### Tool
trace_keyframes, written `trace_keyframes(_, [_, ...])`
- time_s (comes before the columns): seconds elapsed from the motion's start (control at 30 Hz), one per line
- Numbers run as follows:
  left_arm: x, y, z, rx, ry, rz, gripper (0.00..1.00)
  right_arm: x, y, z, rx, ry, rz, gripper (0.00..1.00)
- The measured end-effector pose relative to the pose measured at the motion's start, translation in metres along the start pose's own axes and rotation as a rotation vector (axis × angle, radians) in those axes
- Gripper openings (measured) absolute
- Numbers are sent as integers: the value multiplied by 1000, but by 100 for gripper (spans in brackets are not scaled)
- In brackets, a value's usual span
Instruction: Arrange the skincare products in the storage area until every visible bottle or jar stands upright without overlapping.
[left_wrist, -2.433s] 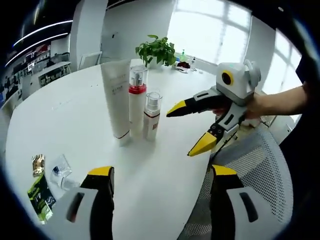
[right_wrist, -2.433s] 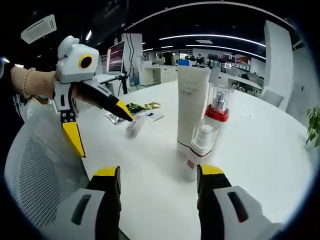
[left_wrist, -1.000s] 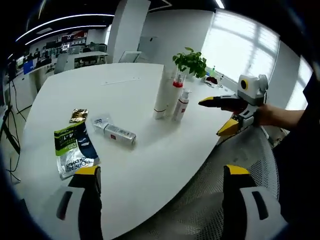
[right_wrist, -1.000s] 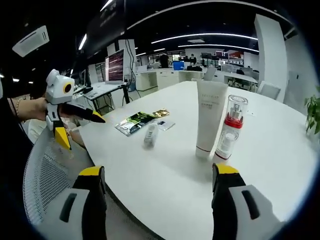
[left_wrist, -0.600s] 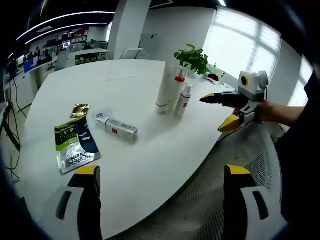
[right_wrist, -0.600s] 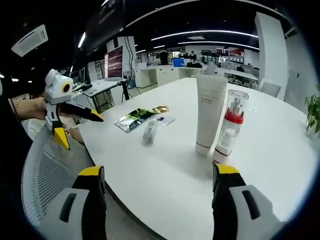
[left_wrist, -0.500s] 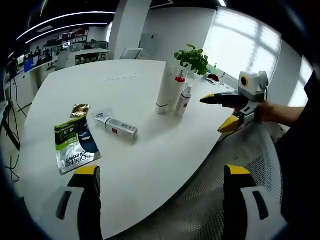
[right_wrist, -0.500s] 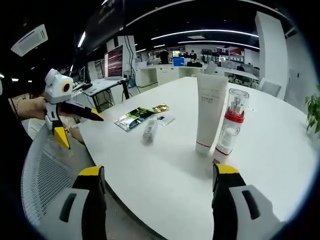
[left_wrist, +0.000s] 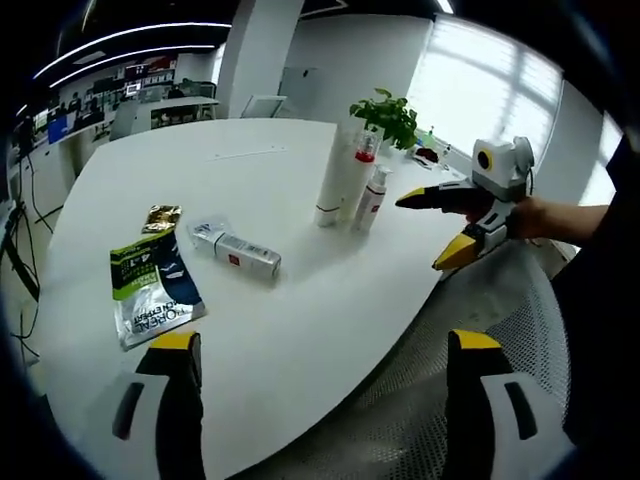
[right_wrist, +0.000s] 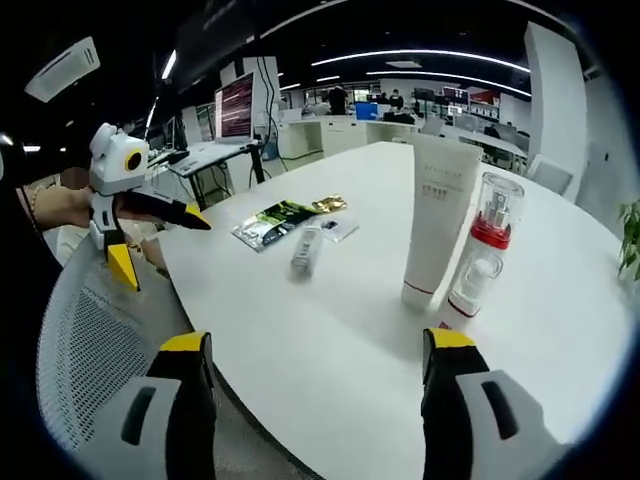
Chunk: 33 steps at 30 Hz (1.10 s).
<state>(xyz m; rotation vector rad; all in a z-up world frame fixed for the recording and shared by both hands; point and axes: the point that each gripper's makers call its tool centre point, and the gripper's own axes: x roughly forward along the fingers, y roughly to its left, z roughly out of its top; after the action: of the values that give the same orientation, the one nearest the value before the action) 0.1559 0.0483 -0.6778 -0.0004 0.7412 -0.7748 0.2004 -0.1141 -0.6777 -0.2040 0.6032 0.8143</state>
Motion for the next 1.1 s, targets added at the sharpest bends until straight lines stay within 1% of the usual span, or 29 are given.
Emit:
trace_keyframes(0.1, [1,-1,1,-1,-6,-8,95,11,4,7,-14,11,20,84])
trace_keyframes(0.3, [4,3,-1,-6,-8,-11,94,33,7,20,-46,31,54,83])
trace_keyframes(0.47, [5,2,-2,6,-11,-22,94,53,14,28,-74,63,86,79])
trace_keyframes(0.5, [5,2,-3,6,-11,-22,94,60,17,30,-74,61,107,80])
trace_keyframes(0.63, [5,5,-2,-5,-22,-26,94,78,25,31,-98,91,144,79])
trace_keyframes(0.83, [8,6,-4,-17,-27,-33,93,98,38,30,-123,133,184,77])
trace_keyframes(0.97, [9,6,-5,-24,-27,-41,93,111,40,29,-143,155,189,75])
trace_keyframes(1.1, [11,2,-4,-37,-28,-55,93,123,44,34,-153,165,193,72])
